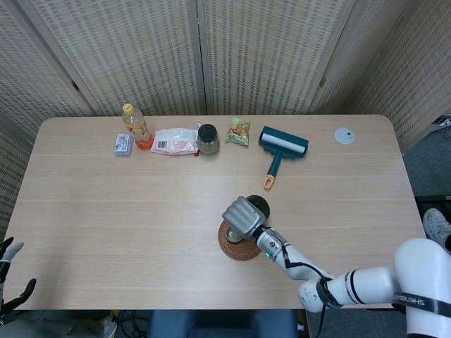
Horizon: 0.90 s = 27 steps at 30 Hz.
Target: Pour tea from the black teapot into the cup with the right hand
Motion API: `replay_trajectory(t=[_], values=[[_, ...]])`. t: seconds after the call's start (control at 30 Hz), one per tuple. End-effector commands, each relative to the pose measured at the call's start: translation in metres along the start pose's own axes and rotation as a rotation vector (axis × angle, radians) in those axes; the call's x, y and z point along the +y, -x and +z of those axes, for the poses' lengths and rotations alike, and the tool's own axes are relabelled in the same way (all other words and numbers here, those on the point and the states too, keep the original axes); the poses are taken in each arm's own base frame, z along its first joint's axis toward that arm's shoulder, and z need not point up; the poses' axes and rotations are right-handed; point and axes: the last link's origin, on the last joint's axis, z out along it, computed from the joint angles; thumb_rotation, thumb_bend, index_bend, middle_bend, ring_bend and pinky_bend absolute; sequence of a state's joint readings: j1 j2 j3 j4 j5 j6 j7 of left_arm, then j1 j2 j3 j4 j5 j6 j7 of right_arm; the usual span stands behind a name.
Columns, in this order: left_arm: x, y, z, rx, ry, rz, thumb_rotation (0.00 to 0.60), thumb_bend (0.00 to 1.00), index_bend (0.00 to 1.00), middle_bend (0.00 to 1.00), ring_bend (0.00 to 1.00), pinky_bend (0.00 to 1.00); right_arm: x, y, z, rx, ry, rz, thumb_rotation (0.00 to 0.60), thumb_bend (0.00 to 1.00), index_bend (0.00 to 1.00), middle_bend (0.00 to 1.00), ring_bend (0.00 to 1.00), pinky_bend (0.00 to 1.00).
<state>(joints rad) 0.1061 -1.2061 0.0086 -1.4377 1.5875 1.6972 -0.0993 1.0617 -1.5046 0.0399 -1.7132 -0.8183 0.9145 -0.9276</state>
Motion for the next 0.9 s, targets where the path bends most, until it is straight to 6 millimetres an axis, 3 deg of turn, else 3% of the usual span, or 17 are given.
replay_trajectory(t=[0.03, 0.9], values=[[0.0, 0.0002, 0.0, -0.001, 0.0, 0.0, 0.6, 0.29, 0.15, 0.07, 0.09, 0.01, -0.0004, -0.0006, -0.0002, 0.0, 0.0, -0.009, 0.556, 0.74, 1.0, 1.0, 0.97, 0.56], [-0.0008, -0.0001, -0.0021, 0.003, -0.003, -0.001, 0.6, 0.29, 0.15, 0.07, 0.09, 0.01, -0.0044, -0.0032, -0.0051, -0.012, 0.004, -0.074, 0.556, 0.74, 1.0, 1.0, 0.97, 0.56]])
